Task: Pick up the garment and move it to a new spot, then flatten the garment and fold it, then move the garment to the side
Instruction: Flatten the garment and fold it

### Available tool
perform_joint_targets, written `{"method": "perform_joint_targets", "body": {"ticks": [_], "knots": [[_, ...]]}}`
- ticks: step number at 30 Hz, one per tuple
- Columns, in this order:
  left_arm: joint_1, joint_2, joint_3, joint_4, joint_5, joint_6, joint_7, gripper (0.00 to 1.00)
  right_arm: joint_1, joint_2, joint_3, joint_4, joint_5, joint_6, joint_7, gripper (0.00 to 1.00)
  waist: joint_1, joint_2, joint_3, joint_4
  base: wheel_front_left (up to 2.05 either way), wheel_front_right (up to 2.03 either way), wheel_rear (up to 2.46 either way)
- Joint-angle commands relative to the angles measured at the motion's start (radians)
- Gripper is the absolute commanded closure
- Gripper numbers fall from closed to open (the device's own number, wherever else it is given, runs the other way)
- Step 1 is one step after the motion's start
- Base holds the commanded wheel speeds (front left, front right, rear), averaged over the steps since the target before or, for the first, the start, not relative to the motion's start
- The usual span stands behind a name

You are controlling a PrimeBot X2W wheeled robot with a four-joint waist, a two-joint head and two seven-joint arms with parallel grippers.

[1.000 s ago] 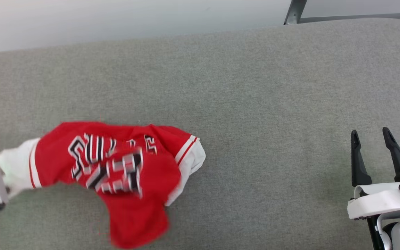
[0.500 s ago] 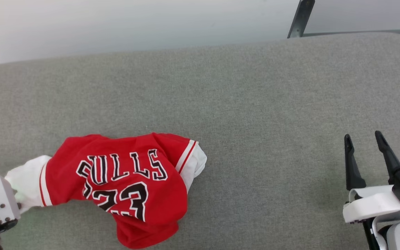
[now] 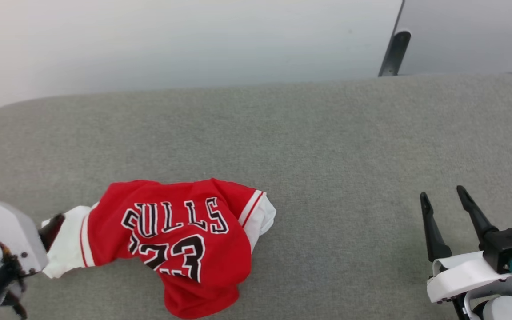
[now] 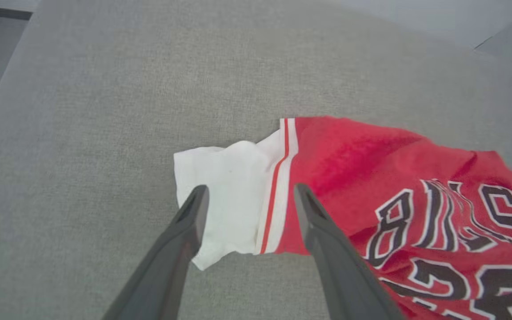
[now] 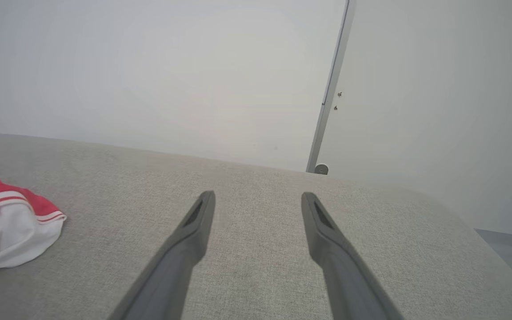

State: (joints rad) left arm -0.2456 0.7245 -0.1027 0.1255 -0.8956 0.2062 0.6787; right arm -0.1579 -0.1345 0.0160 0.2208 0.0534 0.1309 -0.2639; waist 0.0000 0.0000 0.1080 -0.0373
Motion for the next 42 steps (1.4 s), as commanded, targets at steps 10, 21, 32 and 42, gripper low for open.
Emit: {"method": "perform_joint_targets", "body": {"ticks": [10, 21, 32, 42], "knots": [[0.071, -0.110, -0.022, -0.098, 0.070, -0.191, -0.367, 0.00, 0.016, -0.031, 0.086, 0.050, 0.045, 0.000, -0.001, 0.00, 0.0000, 0.0000, -0.092, 0.092, 0.00, 0.00, 0.00], [0.125, -0.199, -0.033, -0.017, 0.186, -0.252, -0.726, 0.00, -0.042, -0.099, 0.233, 0.107, 0.151, 0.000, 0.063, 0.00, 0.0000, 0.0000, -0.122, 0.177, 0.00, 0.00, 0.00], [0.208, -0.293, 0.016, 0.049, 0.224, -0.206, -0.925, 0.00, -0.150, -0.208, 0.451, 0.107, 0.360, 0.000, 0.292, 0.00, 0.0000, 0.0000, -0.110, 0.259, 0.00, 0.00, 0.00], [0.193, -0.372, 0.018, 0.068, 0.272, -0.242, -0.944, 0.00, -0.269, -0.293, 0.600, 0.145, 0.536, 0.000, 0.523, 0.00, 0.0000, 0.0000, -0.076, 0.366, 0.00, 0.00, 0.00]]}}
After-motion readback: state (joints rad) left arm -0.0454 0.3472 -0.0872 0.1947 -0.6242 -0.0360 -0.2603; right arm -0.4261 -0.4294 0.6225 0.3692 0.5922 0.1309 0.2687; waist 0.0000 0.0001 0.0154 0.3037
